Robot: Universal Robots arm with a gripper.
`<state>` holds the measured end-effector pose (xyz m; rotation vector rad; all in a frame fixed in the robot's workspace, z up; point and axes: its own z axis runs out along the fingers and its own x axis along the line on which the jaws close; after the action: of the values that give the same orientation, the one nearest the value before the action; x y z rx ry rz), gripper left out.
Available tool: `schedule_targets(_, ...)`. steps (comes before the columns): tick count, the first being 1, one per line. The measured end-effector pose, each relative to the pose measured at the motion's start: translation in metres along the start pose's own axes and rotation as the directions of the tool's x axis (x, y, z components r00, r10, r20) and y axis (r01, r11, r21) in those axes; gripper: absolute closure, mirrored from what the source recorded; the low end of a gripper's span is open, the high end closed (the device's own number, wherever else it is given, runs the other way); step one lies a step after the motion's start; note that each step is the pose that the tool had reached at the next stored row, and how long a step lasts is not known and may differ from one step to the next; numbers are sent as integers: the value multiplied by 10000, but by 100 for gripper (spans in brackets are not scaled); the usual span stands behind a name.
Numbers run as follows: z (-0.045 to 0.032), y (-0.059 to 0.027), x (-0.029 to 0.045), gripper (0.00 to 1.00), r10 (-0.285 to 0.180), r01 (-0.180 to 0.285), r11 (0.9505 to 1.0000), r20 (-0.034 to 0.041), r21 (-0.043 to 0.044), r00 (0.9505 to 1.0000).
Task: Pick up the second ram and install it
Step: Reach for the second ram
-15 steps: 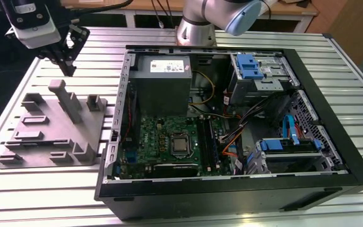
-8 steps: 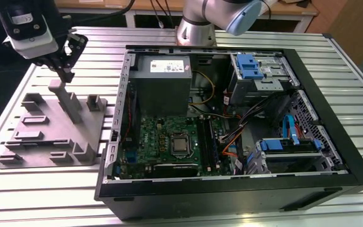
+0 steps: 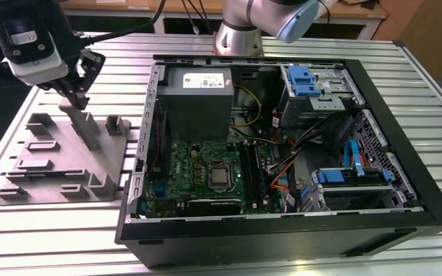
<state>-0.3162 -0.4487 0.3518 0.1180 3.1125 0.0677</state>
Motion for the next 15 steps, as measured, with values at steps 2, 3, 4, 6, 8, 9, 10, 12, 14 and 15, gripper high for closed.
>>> schedule_targets(2,17,-26,1,90,0,0,10000,0,0,10000)
schedule_targets(3,24,-38,2,90,0,0,10000,1,0,10000)
schedule_targets(4,31,-51,2,90,0,0,10000,-1,1,10000)
schedule_targets(6,47,-75,4,90,0,0,10000,0,1,10000)
schedule_targets(8,60,-96,5,90,0,0,10000,0,2,10000)
schedule_targets(9,67,-107,6,90,-1,1,10000,0,3,10000)
schedule_targets(10,74,-116,6,90,-1,1,10000,0,3,10000)
schedule_targets(12,87,-136,7,90,-1,1,10000,0,5,10000)
schedule_targets(14,98,-154,7,90,-1,1,10000,0,8,10000)
schedule_targets(15,103,-163,7,90,-1,1,10000,0,11,10000)
